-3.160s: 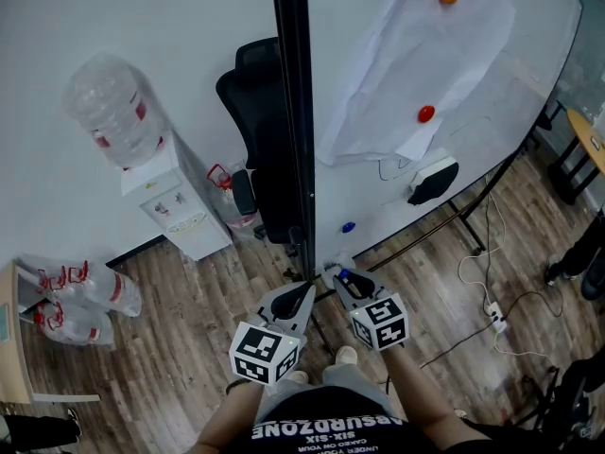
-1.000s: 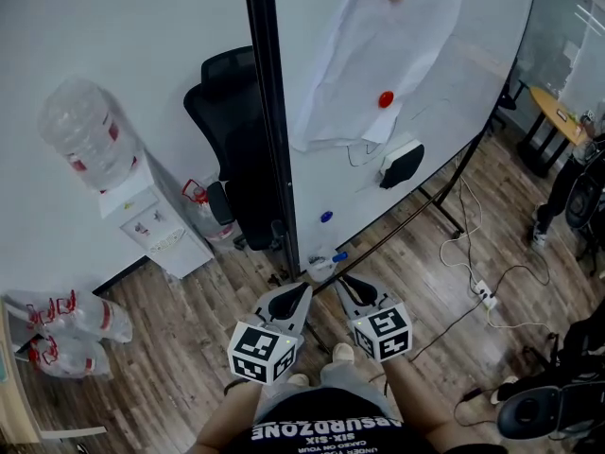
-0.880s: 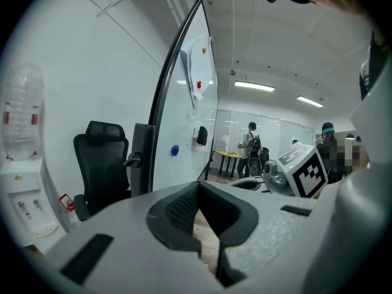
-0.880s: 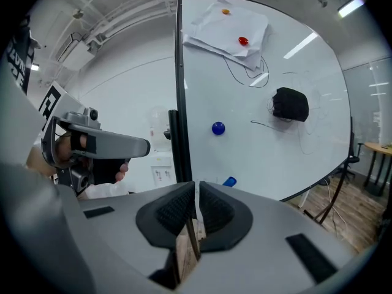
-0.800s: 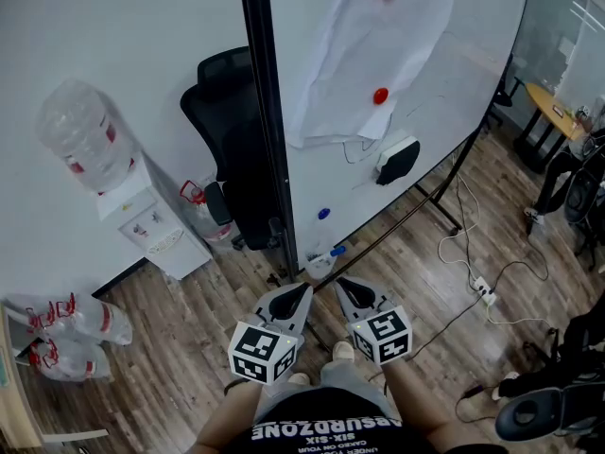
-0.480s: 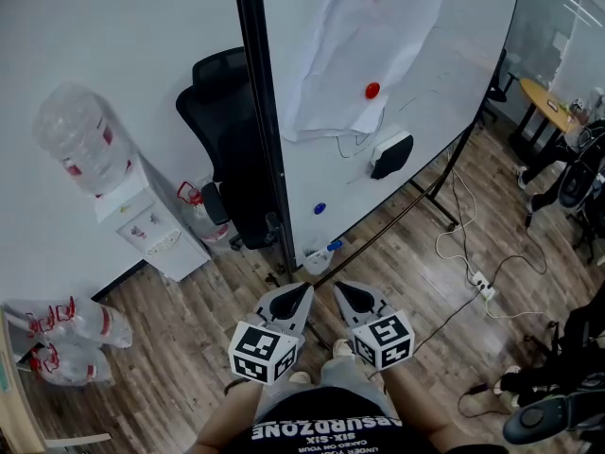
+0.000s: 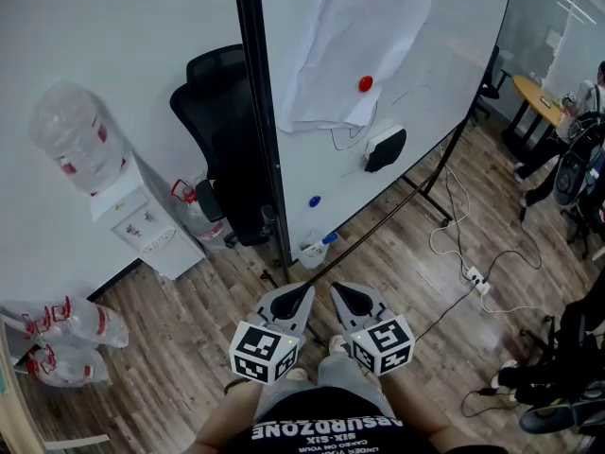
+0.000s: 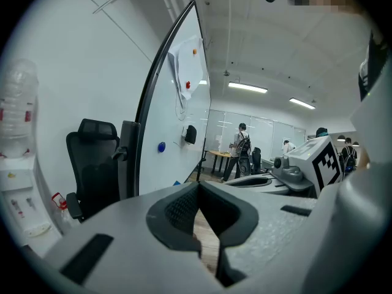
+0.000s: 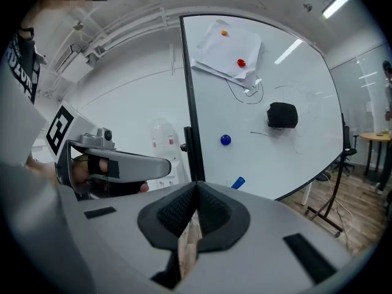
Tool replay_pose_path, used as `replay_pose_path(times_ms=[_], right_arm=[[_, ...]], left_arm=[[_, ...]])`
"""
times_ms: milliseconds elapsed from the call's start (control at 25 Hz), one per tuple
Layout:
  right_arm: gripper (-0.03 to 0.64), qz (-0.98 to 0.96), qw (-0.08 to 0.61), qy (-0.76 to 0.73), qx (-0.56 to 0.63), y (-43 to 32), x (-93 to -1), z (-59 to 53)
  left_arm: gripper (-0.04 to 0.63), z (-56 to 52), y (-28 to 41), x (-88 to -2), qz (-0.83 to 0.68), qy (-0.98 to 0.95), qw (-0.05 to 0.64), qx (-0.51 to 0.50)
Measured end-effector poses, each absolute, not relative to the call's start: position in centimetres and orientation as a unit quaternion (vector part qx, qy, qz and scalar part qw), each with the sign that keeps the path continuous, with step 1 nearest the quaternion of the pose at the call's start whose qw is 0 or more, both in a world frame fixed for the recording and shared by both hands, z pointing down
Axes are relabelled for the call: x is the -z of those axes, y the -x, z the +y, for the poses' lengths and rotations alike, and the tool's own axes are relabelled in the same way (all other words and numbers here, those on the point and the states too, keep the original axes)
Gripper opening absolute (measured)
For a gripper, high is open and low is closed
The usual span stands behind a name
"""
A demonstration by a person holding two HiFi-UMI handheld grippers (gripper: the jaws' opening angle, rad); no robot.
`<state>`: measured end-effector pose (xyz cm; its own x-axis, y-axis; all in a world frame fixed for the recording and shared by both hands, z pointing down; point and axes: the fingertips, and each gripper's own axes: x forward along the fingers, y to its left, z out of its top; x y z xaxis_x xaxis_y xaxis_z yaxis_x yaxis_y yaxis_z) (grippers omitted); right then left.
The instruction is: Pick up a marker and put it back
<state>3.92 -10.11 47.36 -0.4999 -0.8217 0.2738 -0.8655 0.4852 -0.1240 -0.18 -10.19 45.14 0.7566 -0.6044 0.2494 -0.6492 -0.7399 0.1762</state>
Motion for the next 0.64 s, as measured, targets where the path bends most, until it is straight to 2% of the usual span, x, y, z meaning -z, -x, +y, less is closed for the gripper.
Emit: replay_pose_path(times_ms=[640], right_arm=[[-0.003, -0.851, 0.082, -0.501, -0.135, -4.02, -47.24, -9.41]], left_arm=[[0.008, -9.45, -0.40, -45.77, -0.327, -0.931, 0.133, -0.090]])
